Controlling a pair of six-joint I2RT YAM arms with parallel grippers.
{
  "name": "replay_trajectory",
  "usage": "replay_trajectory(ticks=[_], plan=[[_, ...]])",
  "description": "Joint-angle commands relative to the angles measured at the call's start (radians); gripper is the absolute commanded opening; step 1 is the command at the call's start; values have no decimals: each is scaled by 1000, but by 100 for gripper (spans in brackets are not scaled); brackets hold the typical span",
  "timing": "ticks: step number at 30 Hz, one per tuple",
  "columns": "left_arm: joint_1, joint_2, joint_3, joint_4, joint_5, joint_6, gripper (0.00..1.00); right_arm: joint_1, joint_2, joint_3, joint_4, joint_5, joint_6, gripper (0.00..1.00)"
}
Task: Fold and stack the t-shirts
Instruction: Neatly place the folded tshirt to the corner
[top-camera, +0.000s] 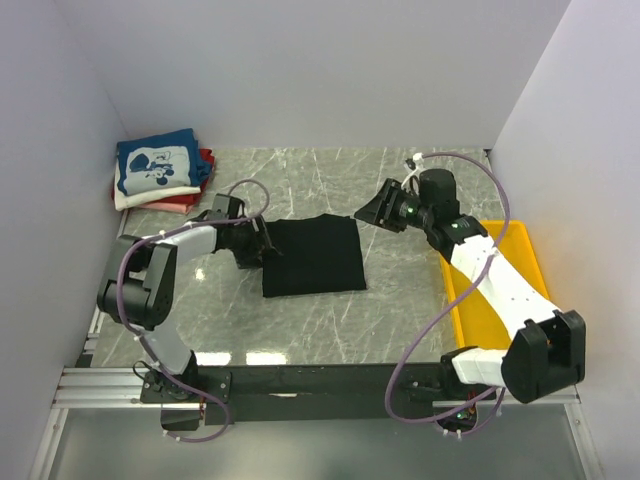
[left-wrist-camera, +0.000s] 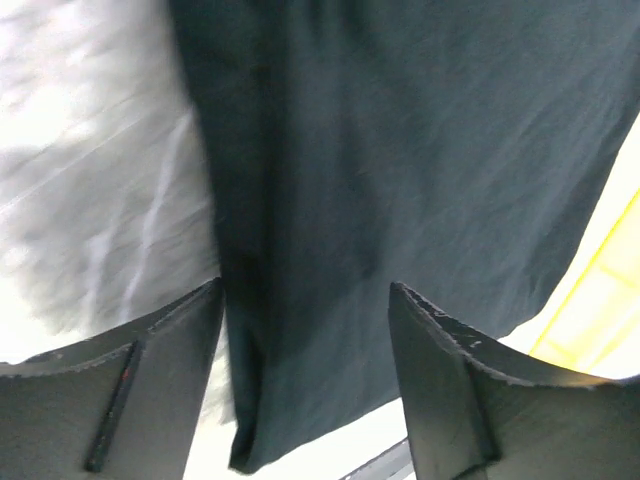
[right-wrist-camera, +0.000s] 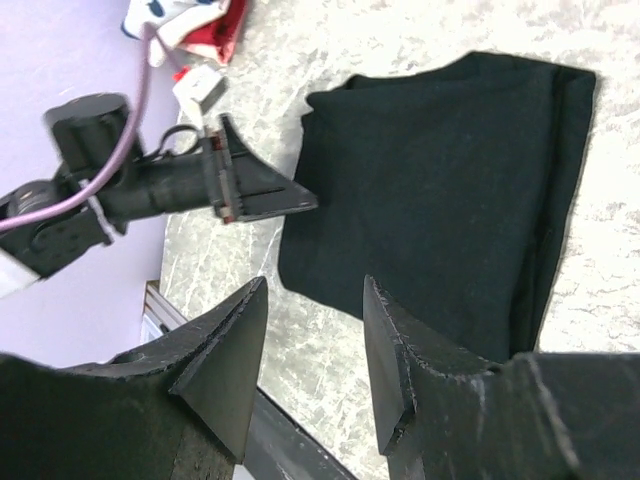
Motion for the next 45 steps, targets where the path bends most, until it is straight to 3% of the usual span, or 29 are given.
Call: replay_trajectory(ticks=[1, 4, 7, 8, 9, 11, 15, 23, 28, 32, 38, 45], plan=[[-41, 80, 12, 6, -86, 4, 73, 5, -51, -15, 19, 10, -26, 50], [-87, 123, 54, -37, -152, 7, 64, 5, -74, -13, 1, 13, -34, 50], [-119, 154, 104, -79, -262, 6, 40, 5, -100, -21, 1, 5, -31, 50], [-121, 160, 128, -92, -314, 10, 22, 5, -106, -27, 4, 5, -29, 50], [-119, 158, 145, -123, -354, 13, 12, 5, -120, -29, -2, 5, -29, 49], [-119, 155, 214, -170, -415, 27, 1, 5, -137, -36, -7, 10, -29, 48], [-118, 178, 404, -305, -670, 114, 1, 8, -221, -96, 40, 34, 5, 47], [-66, 341, 890, -502, -1029, 334, 0, 33, -276, -140, 37, 54, 9, 46], [-29, 431, 1082, -473, -1181, 492, 0, 48, -279, -141, -18, 43, -17, 46], [-6, 482, 1151, -389, -1333, 640, 0, 47, -276, -136, -55, 31, -38, 46], [37, 536, 1245, -274, -1393, 838, 0, 50, -247, -122, -76, 11, -64, 46], [53, 510, 1262, -155, -1352, 997, 0, 50, -215, -98, -85, 13, -72, 46]])
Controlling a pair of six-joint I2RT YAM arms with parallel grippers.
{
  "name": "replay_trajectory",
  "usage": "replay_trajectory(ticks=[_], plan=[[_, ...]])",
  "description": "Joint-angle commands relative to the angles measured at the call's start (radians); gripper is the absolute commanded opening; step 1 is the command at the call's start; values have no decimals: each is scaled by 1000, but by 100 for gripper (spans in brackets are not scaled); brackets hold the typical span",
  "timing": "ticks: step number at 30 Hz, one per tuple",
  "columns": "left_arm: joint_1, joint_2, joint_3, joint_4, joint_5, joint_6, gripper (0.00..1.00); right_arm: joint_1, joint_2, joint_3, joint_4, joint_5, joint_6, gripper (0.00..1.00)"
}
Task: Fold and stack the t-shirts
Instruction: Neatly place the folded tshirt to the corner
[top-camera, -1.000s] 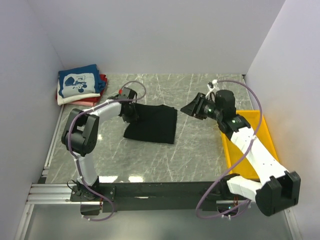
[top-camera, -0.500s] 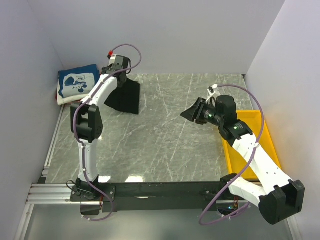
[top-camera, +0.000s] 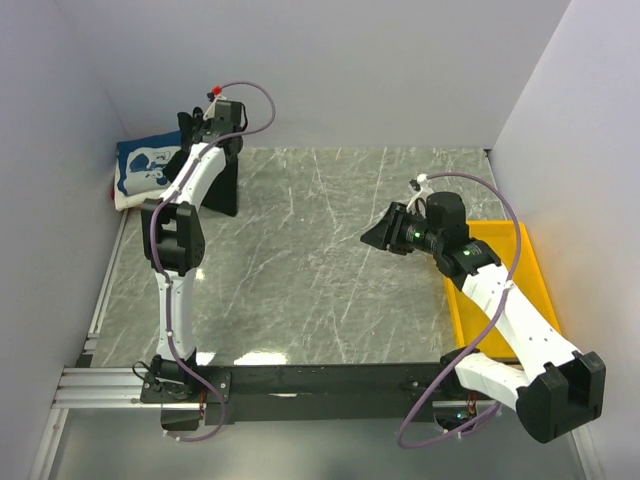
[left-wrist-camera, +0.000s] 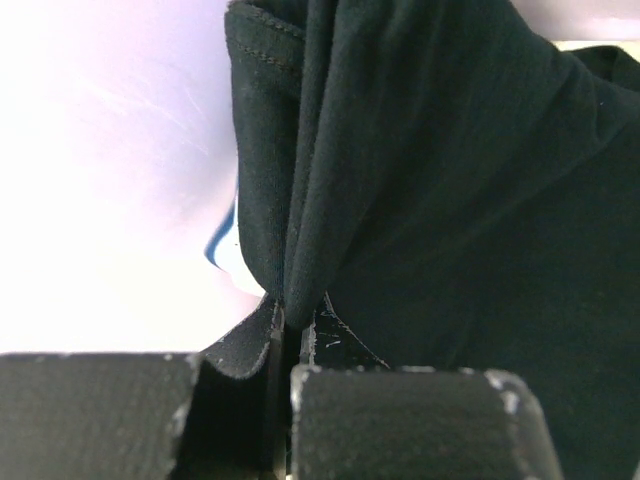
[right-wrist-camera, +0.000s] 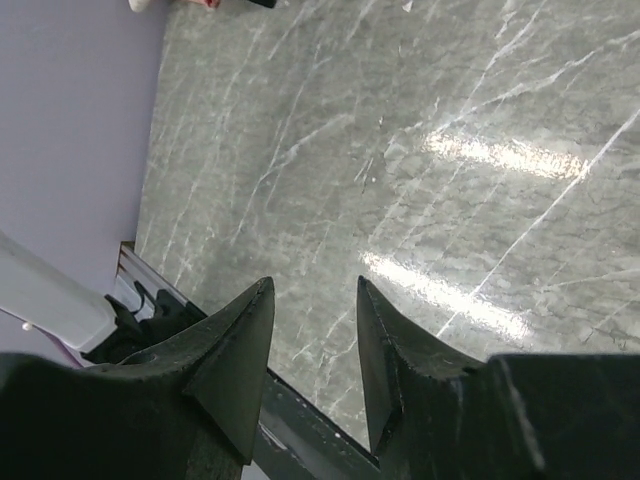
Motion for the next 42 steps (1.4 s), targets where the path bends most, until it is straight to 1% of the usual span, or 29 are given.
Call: replay_trajectory(ticks=[1, 3, 6, 10, 15, 23, 31, 37, 42], plan=[[2, -40, 110, 94, -21, 116, 0, 10, 15, 42, 3, -12, -21, 46], [7, -24, 157, 64, -18, 127, 0, 10, 24, 50, 2, -12, -20, 46], [18, -24, 204, 82, -7, 168, 0, 16, 35, 68, -11, -6, -27, 45], [27, -56, 215, 103, 5, 197, 0, 20, 42, 76, -11, 1, -26, 45], [47, -76, 215, 111, 52, 202, 1, 30, 59, 85, -6, 5, -23, 45], [87, -107, 229, 106, 114, 176, 0, 51, 85, 101, -12, 27, -24, 45], [126, -106, 238, 97, 167, 148, 0, 73, 122, 113, -14, 42, -23, 44], [162, -112, 252, 83, 215, 118, 0, 89, 148, 131, -15, 57, -20, 43], [198, -121, 235, 77, 267, 75, 0, 106, 173, 144, -20, 71, -18, 43]])
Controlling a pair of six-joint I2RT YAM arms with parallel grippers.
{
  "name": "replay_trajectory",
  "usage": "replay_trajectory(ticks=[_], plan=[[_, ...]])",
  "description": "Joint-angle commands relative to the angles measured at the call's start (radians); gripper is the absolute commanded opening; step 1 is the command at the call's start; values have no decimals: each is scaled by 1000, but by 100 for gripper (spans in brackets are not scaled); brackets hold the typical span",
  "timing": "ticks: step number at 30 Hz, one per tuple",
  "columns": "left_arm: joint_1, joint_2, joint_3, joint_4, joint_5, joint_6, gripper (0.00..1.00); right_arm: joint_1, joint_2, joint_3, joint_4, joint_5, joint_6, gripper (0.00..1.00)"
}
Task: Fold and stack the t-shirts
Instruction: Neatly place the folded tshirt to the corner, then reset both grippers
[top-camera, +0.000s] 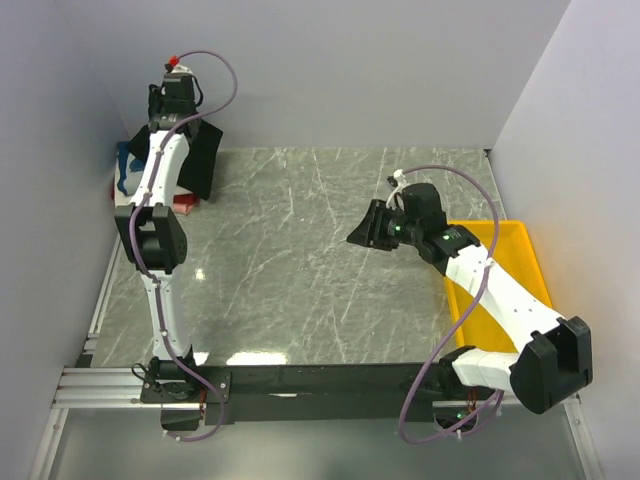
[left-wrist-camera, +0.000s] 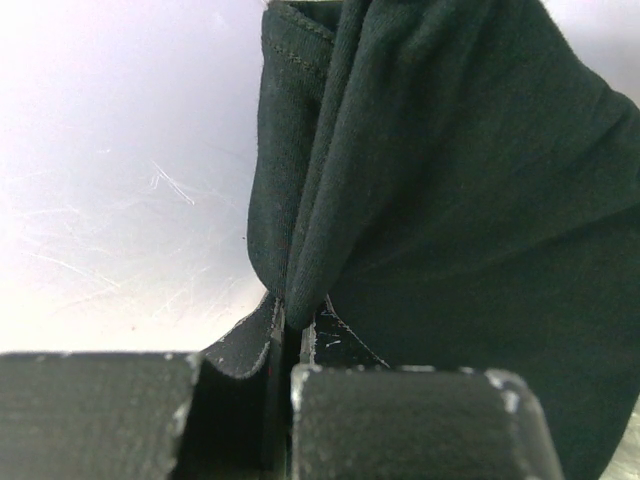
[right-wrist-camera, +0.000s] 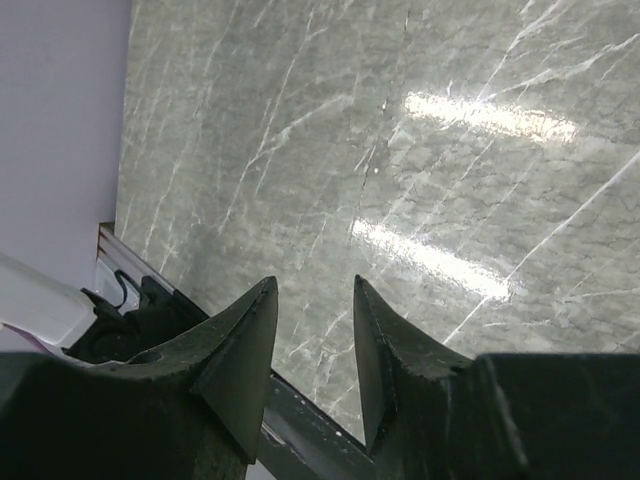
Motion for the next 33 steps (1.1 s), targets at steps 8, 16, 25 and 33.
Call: replay_trajectory(ticks=[8, 16, 25, 33], plan=[[96, -95, 15, 73, 108, -91, 0, 36, 56, 71, 4, 40, -12, 43], [145, -71, -112, 233, 94, -165, 20, 52, 102, 88, -10, 47, -31, 43], [156, -124, -216, 324, 88, -346, 64, 56, 99, 91, -2, 50, -39, 49], [156, -262, -341, 307, 256, -504, 81, 53, 64, 79, 8, 70, -43, 52]])
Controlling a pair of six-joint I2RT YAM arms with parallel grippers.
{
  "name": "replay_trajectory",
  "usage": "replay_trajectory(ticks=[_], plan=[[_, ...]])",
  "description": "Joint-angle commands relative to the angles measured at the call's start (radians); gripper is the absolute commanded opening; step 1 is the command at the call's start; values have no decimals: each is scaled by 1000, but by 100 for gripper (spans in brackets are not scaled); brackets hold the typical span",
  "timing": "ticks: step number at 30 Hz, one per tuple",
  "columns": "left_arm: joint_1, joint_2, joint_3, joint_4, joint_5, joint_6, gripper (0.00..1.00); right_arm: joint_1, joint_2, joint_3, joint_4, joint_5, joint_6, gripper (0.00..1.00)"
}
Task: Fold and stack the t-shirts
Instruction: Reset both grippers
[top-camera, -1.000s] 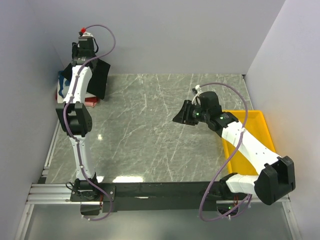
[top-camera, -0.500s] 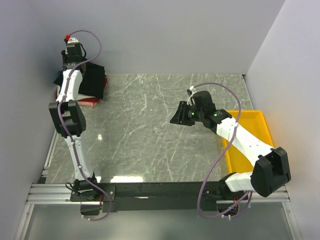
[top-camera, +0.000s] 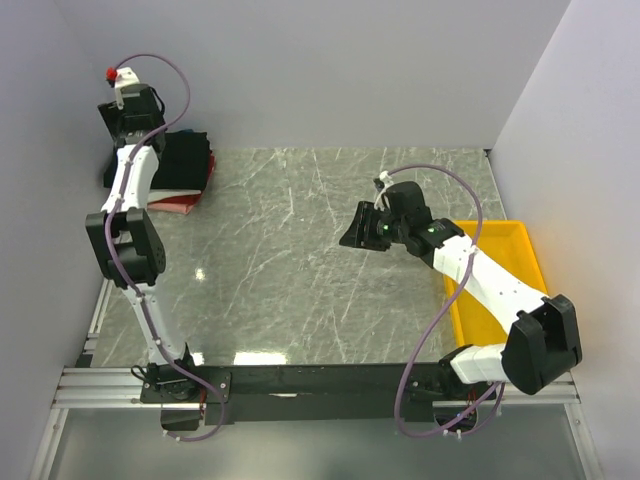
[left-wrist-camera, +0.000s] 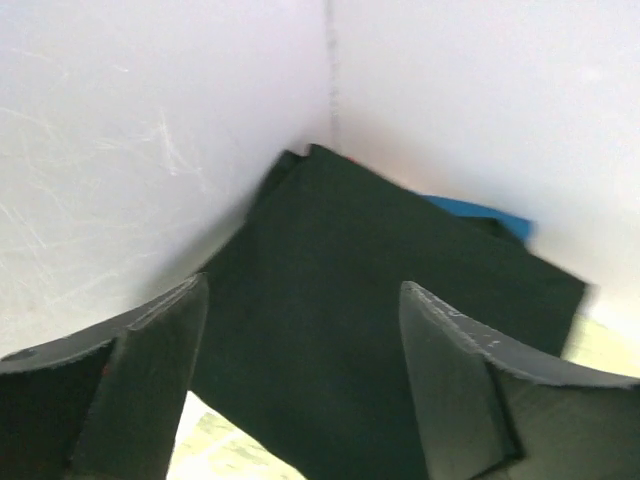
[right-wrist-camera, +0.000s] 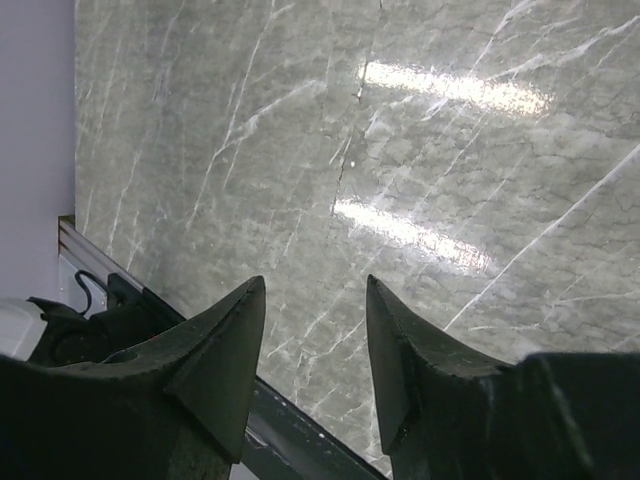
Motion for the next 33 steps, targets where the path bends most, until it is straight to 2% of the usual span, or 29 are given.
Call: replay_trajectory(ticks=[1, 4, 6, 11, 13, 16, 23, 27, 33], plan=[[-1, -123, -40, 38, 127, -142, 83, 10, -51, 34, 32, 18, -18, 52], [-3, -181, -150, 42, 211, -232, 99, 9, -66, 21, 41, 21, -15, 54], [-3, -233, -210, 69, 245, -315, 99, 8, -75, 17, 39, 24, -16, 55], [-51, -411, -504, 181, 362, -541, 99, 10, -115, 3, 45, 49, -23, 58], [-94, -460, -614, 207, 336, -572, 99, 9, -126, -3, 44, 60, -24, 60], [-202, -538, -722, 216, 321, -596, 100, 7, -149, -17, 39, 74, -30, 61], [-502, -655, -870, 181, 314, -587, 99, 7, -186, -29, 19, 109, -39, 63], [-630, -704, -969, 203, 302, -589, 99, 5, -207, -45, 13, 146, -39, 63], [-812, -732, -1075, 186, 206, -607, 99, 7, -203, -62, 18, 184, -32, 63]])
